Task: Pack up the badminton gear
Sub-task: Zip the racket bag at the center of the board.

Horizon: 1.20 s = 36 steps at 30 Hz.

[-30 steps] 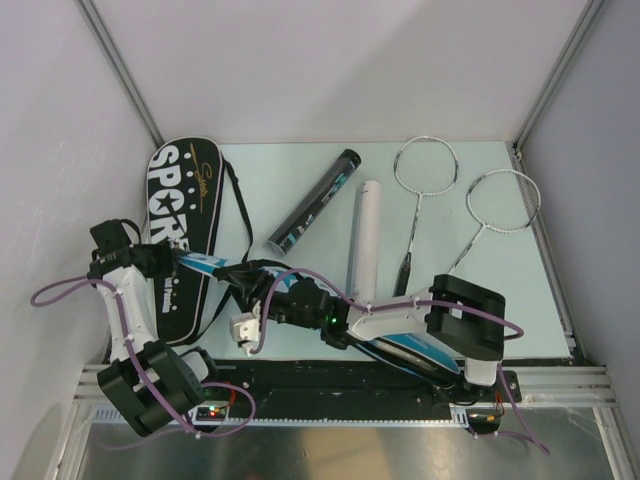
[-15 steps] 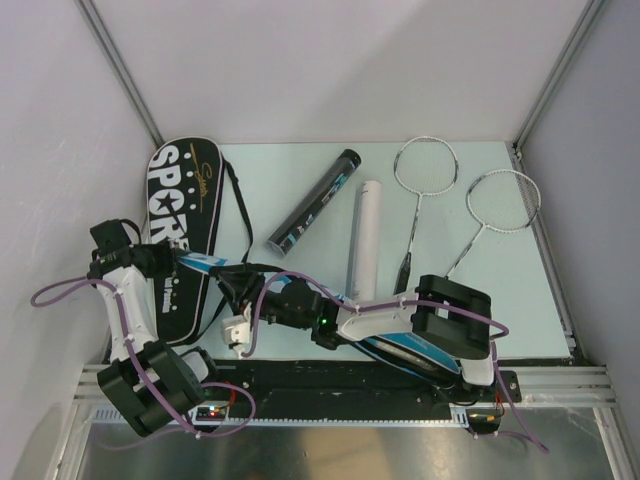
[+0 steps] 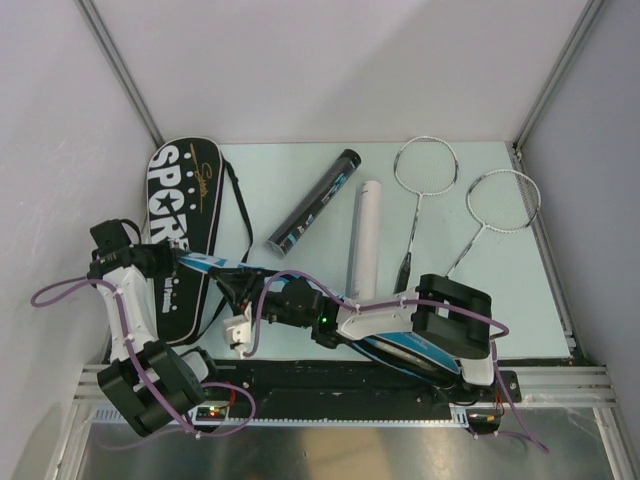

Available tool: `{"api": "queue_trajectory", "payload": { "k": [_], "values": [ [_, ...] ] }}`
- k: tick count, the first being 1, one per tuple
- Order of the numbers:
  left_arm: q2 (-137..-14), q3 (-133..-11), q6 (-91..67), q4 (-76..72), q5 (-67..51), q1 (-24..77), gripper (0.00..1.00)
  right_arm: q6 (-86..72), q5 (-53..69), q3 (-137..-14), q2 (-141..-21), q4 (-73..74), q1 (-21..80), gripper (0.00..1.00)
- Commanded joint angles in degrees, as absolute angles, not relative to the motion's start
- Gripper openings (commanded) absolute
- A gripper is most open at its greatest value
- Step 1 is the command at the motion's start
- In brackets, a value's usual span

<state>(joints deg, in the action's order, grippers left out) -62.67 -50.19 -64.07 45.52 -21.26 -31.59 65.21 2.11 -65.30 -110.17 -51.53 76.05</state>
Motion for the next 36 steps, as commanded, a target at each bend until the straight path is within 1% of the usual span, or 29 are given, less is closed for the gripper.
{"api": "queue_trajectory", "payload": {
  "k": [1,4,7,12,14,28,36],
  "values": [
    [-62.5,-49.7,-65.0,47.4,-25.3,-31.6,0.0,65.8,4.1,-66.0,-110.2,-54.3,75.7,0.29],
    [-63.0,-50.0,-64.5,47.4,-26.0,-31.7,0.0,67.4,3.9,-65.3,-111.1,-56.3,75.9,0.32],
    [-62.3,-49.4,-65.4,47.4,-26.5,-31.7,0.0,69.8,3.7,-65.2,-112.0,-58.5,76.2,0.32],
    [-61.7,-49.7,-66.6,47.4,-26.7,-31.7,0.0,71.2,3.7,-65.2,-111.9,-57.8,75.9,0.27],
    [-61.6,-50.2,-66.9,47.4,-26.7,-31.7,0.0,71.6,3.5,-65.1,-111.9,-56.8,75.8,0.27],
    [-62.5,-50.8,-66.6,47.5,-27.3,-31.7,0.0,75.1,0.0,-65.4,-112.4,-53.9,78.1,0.31],
    [-62.5,-50.4,-66.4,47.5,-27.2,-31.7,0.0,75.7,-1.6,-65.3,-112.7,-54.0,78.3,0.27]
  ]
}}
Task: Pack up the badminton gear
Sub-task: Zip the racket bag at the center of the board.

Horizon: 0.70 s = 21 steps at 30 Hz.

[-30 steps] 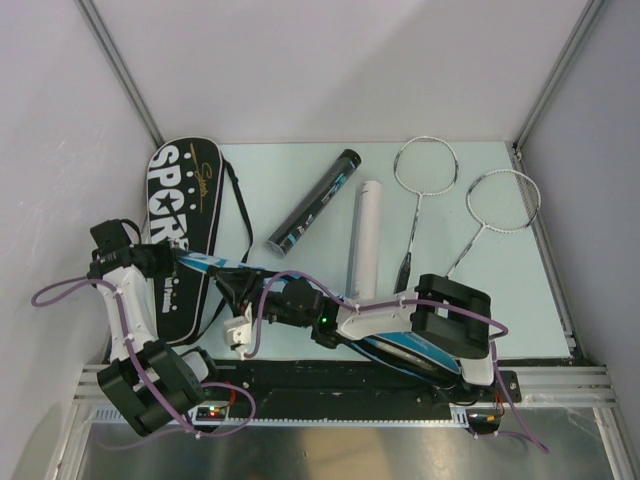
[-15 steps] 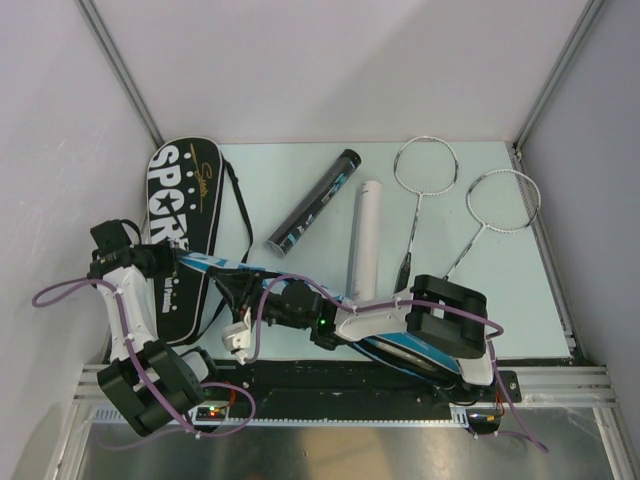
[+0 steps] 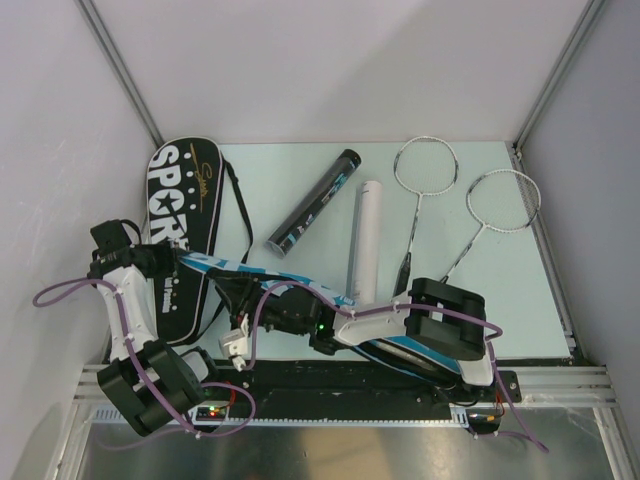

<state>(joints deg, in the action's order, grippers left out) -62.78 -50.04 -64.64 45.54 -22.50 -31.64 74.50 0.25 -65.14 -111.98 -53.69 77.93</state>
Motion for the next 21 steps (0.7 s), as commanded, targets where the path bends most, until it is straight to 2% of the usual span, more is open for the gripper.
{"api": "queue_trajectory", "payload": {
  "k": [1,21],
  "values": [
    [-62.5,-50.4,-66.4,47.4,-27.2,-31.7,0.0,75.9,-1.8,-65.3,-112.7,-54.0,78.4,0.27],
    [-61.3,-50.1,-67.4,47.4,-27.2,-31.7,0.0,76.0,-4.1,-70.3,-115.9,-52.9,77.8,0.26]
  ]
}}
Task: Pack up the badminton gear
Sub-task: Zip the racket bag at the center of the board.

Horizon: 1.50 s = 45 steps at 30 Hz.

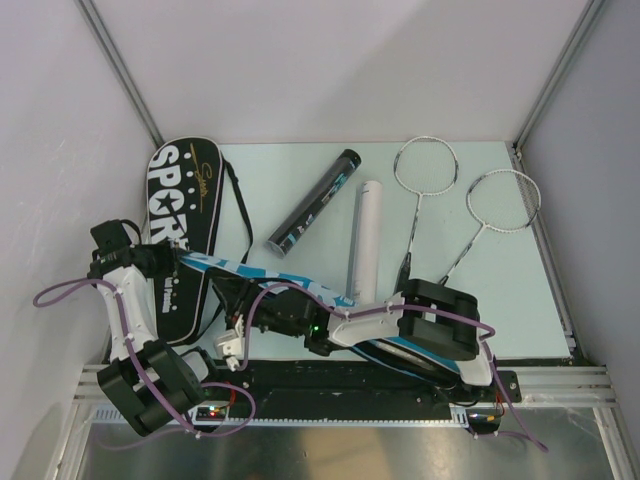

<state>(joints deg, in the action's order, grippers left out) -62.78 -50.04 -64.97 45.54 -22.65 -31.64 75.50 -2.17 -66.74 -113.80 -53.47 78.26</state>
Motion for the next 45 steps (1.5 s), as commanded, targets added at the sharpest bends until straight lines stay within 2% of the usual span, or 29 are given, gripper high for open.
{"api": "queue_trajectory", "payload": {
  "k": [1,4,7,9,24,34,36,39,42,45],
  "values": [
    [-61.3,-50.1,-67.4,47.4,-27.4,-31.7,0.0,76.1,-4.4,-70.7,-116.2,-52.9,77.9,0.25],
    [-61.3,-50.1,-67.2,47.4,-27.6,-31.7,0.0,76.6,-5.6,-71.3,-117.0,-54.1,77.8,0.21],
    [-61.5,-50.3,-67.2,47.4,-27.6,-31.7,0.0,77.0,-8.1,-71.4,-117.3,-55.4,77.7,0.05],
    [-61.6,-50.4,-67.2,47.4,-27.8,-31.8,0.0,77.2,-10.0,-71.0,-117.4,-56.7,77.7,0.01],
    [-59.0,-55.7,-71.4,47.5,-19.4,-32.4,0.0,59.8,-15.1,-50.3,-100.0,-57.8,80.6,0.0],
    [-58.4,-55.4,-72.4,47.5,-18.3,-32.3,0.0,43.7,-14.5,-43.4,-88.3,-51.7,81.4,0.0],
    [-58.1,-54.8,-72.9,47.5,-18.8,-32.4,0.0,42.5,-12.2,-44.1,-88.3,-51.0,81.3,0.03],
    [-57.8,-53.9,-73.5,47.5,-19.7,-32.4,0.0,48.2,-8.8,-44.3,-91.2,-54.6,81.4,0.15],
    [-58.4,-53.3,-73.2,47.5,-21.0,-32.4,0.0,55.4,-5.2,-45.2,-95.6,-61.2,80.9,0.19],
    [-58.5,-52.8,-73.2,47.5,-21.6,-32.4,0.0,58.3,-0.7,-48.3,-97.8,-59.2,79.6,0.25]
  ]
}}
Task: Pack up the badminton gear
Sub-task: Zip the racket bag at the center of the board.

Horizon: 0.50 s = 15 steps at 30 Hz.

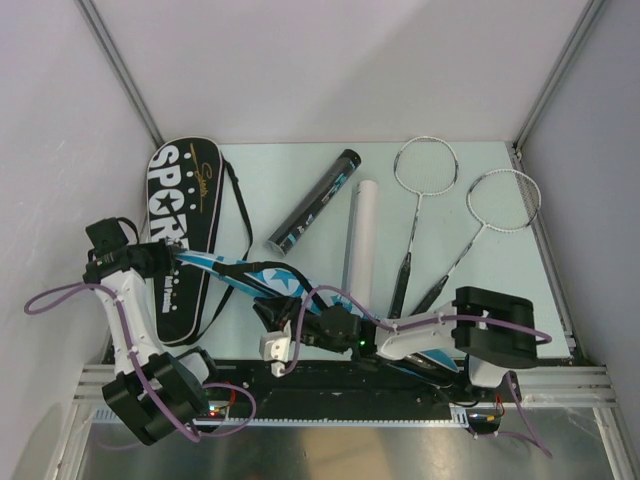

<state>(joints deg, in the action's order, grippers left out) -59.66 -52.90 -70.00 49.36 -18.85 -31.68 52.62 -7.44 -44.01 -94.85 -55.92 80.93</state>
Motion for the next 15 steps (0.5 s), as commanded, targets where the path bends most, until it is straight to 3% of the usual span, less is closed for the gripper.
{"api": "queue_trajectory", "payload": {
  "k": [1,15],
  "values": [
    [-58.5,-52.6,-73.3,47.5,-21.8,-32.4,0.0,59.3,0.5,-49.5,-98.6,-58.6,79.2,0.27],
    [-59.0,-52.5,-73.1,47.5,-23.4,-32.4,0.0,67.5,-1.8,-60.7,-106.8,-57.1,77.5,0.33]
  ]
}}
